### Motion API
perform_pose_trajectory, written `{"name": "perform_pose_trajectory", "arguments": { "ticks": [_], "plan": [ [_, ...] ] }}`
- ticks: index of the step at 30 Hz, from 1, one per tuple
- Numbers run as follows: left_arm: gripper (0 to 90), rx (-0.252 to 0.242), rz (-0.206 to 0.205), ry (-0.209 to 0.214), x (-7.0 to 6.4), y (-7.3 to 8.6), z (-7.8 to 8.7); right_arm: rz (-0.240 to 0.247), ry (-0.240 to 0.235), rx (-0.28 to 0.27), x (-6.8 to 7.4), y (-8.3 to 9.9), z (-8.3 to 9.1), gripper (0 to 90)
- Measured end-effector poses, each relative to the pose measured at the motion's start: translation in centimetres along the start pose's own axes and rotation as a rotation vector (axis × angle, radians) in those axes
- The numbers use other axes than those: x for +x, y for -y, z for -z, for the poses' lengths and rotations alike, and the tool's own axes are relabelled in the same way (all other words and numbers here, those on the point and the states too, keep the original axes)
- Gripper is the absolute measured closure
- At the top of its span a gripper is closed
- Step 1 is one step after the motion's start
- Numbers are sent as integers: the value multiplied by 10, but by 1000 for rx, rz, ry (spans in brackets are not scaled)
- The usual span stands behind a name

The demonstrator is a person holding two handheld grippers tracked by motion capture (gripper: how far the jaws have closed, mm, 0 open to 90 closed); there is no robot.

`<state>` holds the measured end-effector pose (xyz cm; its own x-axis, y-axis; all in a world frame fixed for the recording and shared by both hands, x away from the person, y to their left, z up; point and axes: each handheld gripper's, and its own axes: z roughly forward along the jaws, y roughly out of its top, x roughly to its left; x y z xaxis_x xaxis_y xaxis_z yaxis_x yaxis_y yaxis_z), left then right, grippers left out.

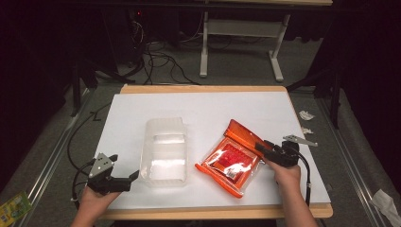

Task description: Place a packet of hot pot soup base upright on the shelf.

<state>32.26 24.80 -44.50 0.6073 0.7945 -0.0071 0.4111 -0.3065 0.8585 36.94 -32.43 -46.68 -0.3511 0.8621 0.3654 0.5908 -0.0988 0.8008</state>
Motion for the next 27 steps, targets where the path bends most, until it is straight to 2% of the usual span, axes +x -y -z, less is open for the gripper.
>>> {"name": "perform_pose_trajectory", "arguments": {
  "ticks": [2, 4, 7, 13, 17, 20, 22, 25, 27],
  "plan": [
    [16, 4, -6, 0, 0, 0, 0, 11, 32, 28, 0, 0, -5, 486],
    [15, 0, -6, -1, 0, 0, 0, 6, 58, 31, -2, -1, -8, 500],
    [16, -7, -2, -3, 1, 0, 3, -32, 69, 31, -7, 0, -10, 536],
    [16, -16, 4, -5, 4, 0, 5, -36, 99, 44, -8, 1, -13, 563],
    [16, -17, 2, -4, 5, 0, 5, -47, 137, 58, -8, 1, -17, 600],
    [16, -18, 12, -3, 7, 1, 5, -15, 184, 31, -7, 0, -16, 744],
    [16, -19, 14, -7, 6, 1, 6, -6, 192, 26, -6, 0, -13, 825],
    [16, -28, 22, -11, 4, 1, 7, 4, 172, 13, -5, -2, -8, 883],
    [16, -29, 28, -17, 4, 1, 7, 38, 172, 0, -2, -2, -6, 900]
  ]
}}
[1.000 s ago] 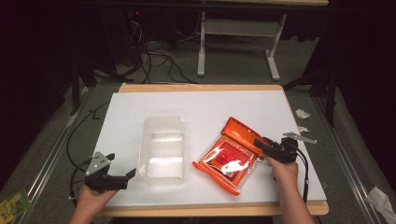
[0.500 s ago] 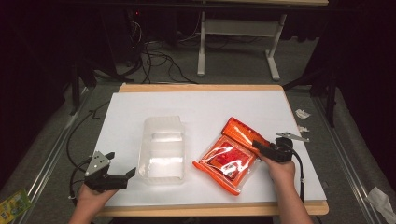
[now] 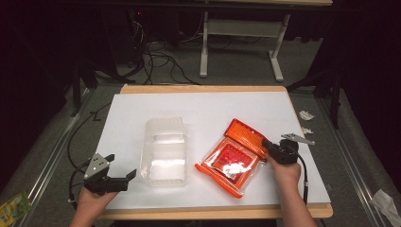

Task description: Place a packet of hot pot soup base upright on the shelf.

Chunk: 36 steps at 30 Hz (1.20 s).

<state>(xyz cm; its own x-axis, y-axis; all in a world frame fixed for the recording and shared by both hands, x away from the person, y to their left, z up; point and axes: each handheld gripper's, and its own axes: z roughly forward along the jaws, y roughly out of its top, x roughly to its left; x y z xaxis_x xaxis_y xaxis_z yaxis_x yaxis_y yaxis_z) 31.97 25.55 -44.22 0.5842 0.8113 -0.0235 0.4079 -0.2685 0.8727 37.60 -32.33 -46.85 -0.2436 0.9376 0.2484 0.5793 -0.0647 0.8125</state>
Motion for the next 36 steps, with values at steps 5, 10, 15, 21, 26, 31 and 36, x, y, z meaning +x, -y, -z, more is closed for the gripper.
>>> {"name": "perform_pose_trajectory", "arguments": {
  "ticks": [5, 10, 15, 21, 26, 31, 36],
  "plan": [
    [16, 2, 8, -7, 0, 0, -2, 46, -26, -30, 6, -3, 7, 900],
    [17, -8, 12, -5, 1, 0, 1, 67, -55, -64, 11, -6, 17, 900],
    [18, -19, 8, -3, 2, -1, 3, 95, -70, -121, 20, -12, 32, 900],
    [18, -25, 11, -3, 3, -2, 3, 129, -97, -184, 34, -20, 51, 900],
    [18, -31, 17, -5, 3, -2, 4, 151, -119, -226, 43, -25, 63, 900],
    [18, -41, 24, -6, 3, -3, 7, 188, -159, -285, 62, -33, 78, 900],
    [18, -44, 33, -5, 4, -3, 7, 228, -198, -334, 82, -41, 88, 900]
  ]
}}
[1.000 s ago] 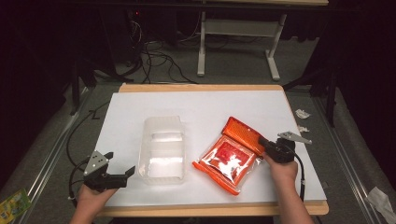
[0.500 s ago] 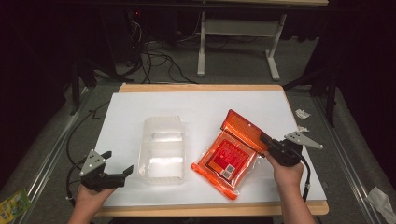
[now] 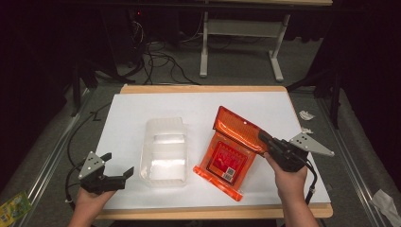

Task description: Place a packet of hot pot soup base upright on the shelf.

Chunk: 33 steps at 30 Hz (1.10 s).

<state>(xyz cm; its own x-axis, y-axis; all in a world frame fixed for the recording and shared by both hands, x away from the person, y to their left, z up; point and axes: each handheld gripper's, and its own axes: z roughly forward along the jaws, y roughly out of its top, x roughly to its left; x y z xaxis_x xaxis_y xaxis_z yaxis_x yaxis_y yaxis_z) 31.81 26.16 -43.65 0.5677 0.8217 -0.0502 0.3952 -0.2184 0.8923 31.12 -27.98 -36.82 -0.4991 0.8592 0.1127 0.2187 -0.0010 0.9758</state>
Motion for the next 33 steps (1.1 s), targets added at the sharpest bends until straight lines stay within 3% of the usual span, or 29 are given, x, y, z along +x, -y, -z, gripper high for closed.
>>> {"name": "perform_pose_trajectory", "arguments": {
  "ticks": [2, 7, 14, 21, 29, 33],
  "plan": [
    [18, -1, -1, -2, 0, 0, 0, 15, -11, -13, 5, -3, 1, 900],
    [18, -26, 13, 2, -2, -2, 5, 111, -81, -67, 30, -18, 6, 900],
    [22, -44, 23, 16, -4, -5, 5, 170, -137, -111, 47, -30, 14, 900],
    [31, -55, 19, 23, -8, -8, 5, 195, -132, -123, 48, -32, 18, 900],
    [46, -97, 49, 53, -12, -17, 8, 191, -169, -165, 55, -41, 27, 900],
    [46, -101, 22, 60, -20, -24, 6, 181, -198, -184, 60, -44, 31, 900]
  ]
}}
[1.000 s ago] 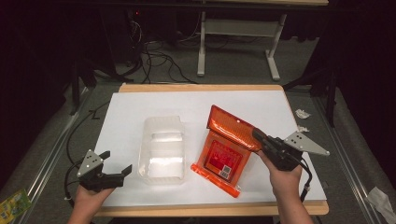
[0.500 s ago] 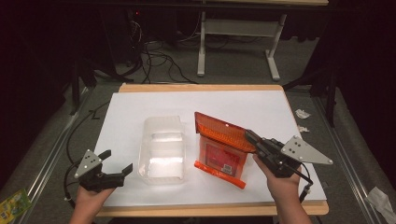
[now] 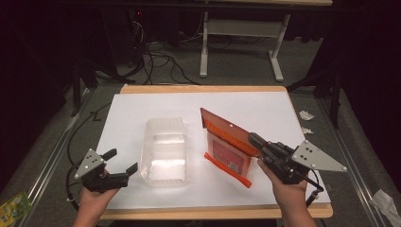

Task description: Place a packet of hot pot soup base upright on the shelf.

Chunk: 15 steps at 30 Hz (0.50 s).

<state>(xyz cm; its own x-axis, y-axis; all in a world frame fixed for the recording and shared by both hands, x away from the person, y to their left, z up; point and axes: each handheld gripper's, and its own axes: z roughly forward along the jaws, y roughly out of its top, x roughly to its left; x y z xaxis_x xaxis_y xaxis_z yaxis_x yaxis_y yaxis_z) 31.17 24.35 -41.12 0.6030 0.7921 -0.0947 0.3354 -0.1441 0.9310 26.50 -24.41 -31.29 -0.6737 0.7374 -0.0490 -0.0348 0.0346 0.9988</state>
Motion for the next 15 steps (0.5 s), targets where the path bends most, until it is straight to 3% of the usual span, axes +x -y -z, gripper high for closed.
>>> {"name": "perform_pose_trajectory", "arguments": {
  "ticks": [5, 9, 10, 14, 15],
  "plan": [
    [47, -3, 0, 6, -3, -2, -2, -40, -29, -5, 2, 2, 0, 900],
    [48, -3, 5, 7, -3, -2, -3, -59, -8, 32, -5, 15, -4, 900],
    [49, -5, 7, 10, -4, -3, -3, -51, 13, 64, -9, 22, -7, 900],
    [53, 1, 4, 11, -5, -3, -5, -66, 34, 56, -16, 26, -6, 900],
    [54, 3, 5, 15, -6, -4, -6, -48, 47, 61, -17, 26, -6, 900]
  ]
}}
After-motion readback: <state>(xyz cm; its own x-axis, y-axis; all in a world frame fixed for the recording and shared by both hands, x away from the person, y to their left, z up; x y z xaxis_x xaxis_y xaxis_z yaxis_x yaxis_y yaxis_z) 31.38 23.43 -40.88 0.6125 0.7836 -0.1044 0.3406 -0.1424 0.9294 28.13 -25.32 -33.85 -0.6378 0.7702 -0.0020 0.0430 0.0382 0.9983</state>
